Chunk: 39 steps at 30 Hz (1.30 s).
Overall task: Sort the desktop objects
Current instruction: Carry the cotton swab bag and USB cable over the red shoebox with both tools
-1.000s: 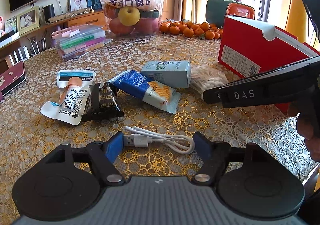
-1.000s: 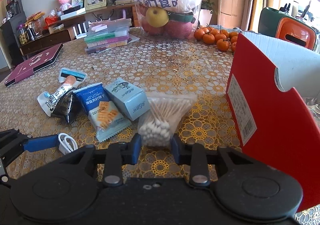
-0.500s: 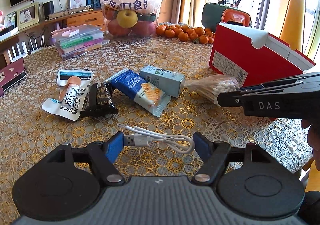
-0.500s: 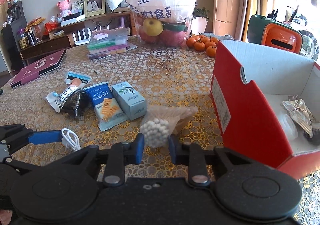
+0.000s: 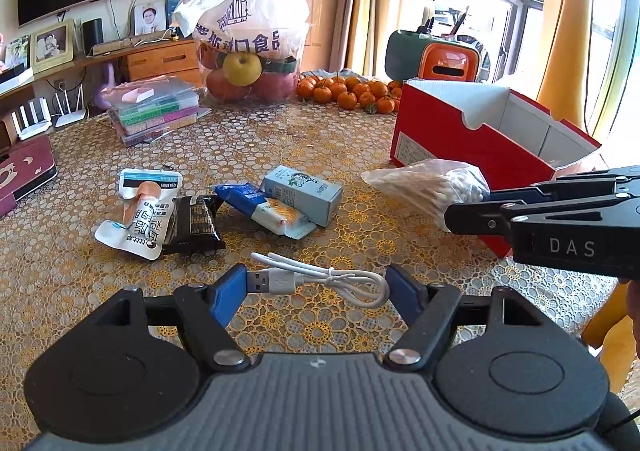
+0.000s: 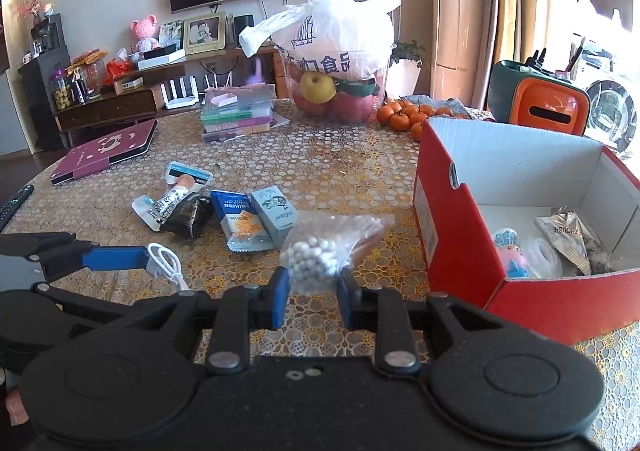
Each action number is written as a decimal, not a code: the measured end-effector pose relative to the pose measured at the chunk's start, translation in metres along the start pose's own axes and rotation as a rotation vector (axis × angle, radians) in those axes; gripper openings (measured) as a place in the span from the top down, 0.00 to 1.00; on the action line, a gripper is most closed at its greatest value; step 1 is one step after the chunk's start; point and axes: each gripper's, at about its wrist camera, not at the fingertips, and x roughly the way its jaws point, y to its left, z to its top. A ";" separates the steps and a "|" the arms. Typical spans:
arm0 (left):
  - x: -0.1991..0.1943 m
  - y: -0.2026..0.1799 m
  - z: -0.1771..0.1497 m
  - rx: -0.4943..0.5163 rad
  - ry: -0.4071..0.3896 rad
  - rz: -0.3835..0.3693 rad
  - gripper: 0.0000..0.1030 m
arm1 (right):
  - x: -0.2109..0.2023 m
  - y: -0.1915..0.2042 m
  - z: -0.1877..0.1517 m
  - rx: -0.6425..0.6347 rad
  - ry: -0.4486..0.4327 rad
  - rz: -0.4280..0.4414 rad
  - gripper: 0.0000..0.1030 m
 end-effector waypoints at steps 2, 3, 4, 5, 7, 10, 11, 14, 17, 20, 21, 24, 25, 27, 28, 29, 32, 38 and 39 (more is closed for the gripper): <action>-0.007 -0.003 0.003 0.002 -0.009 -0.005 0.27 | -0.009 0.000 0.000 -0.001 -0.009 0.003 0.76; -0.010 -0.004 0.005 0.004 -0.014 -0.007 0.27 | -0.013 0.000 0.000 0.000 -0.015 0.005 0.76; -0.014 -0.006 0.006 0.006 -0.019 -0.011 0.27 | -0.019 0.000 0.000 0.002 -0.021 0.008 0.76; -0.018 -0.007 0.008 0.009 -0.024 -0.015 0.27 | -0.023 -0.001 0.000 0.005 -0.024 0.009 0.76; -0.024 -0.011 0.012 0.014 -0.035 -0.022 0.27 | -0.033 -0.002 0.001 0.009 -0.035 0.011 0.76; -0.036 -0.018 0.018 0.022 -0.050 -0.034 0.27 | -0.048 -0.002 0.001 0.010 -0.051 0.005 0.76; -0.040 -0.021 0.020 0.025 -0.055 -0.040 0.27 | -0.053 -0.002 0.001 0.007 -0.053 -0.002 0.76; -0.051 -0.030 0.026 0.036 -0.071 -0.064 0.27 | -0.068 -0.004 -0.001 0.009 -0.066 0.000 0.76; -0.060 -0.040 0.032 0.048 -0.081 -0.086 0.27 | -0.083 -0.007 -0.003 0.010 -0.082 -0.011 0.76; -0.069 -0.051 0.036 0.065 -0.092 -0.104 0.27 | -0.097 -0.013 -0.003 0.021 -0.100 -0.017 0.76; -0.071 -0.054 0.038 0.070 -0.097 -0.111 0.27 | -0.103 -0.015 -0.003 0.023 -0.108 -0.022 0.76; -0.079 -0.066 0.043 0.085 -0.112 -0.131 0.27 | -0.117 -0.022 -0.003 0.032 -0.130 -0.032 0.76; -0.081 -0.069 0.045 0.088 -0.117 -0.138 0.27 | -0.121 -0.023 -0.003 0.033 -0.136 -0.036 0.76; -0.085 -0.075 0.050 0.093 -0.123 -0.155 0.27 | -0.128 -0.028 -0.003 0.038 -0.147 -0.041 0.76; -0.085 -0.079 0.053 0.098 -0.127 -0.162 0.27 | -0.131 -0.031 -0.003 0.041 -0.151 -0.044 0.76; -0.086 -0.082 0.056 0.103 -0.130 -0.167 0.27 | -0.133 -0.034 -0.003 0.042 -0.158 -0.052 0.76; -0.085 -0.092 0.063 0.111 -0.138 -0.182 0.27 | -0.141 -0.045 -0.003 0.046 -0.171 -0.076 0.76; -0.080 -0.112 0.079 0.137 -0.151 -0.207 0.27 | -0.154 -0.068 -0.001 0.051 -0.183 -0.115 0.76; -0.079 -0.115 0.082 0.141 -0.151 -0.213 0.27 | -0.155 -0.072 -0.001 0.052 -0.184 -0.120 0.76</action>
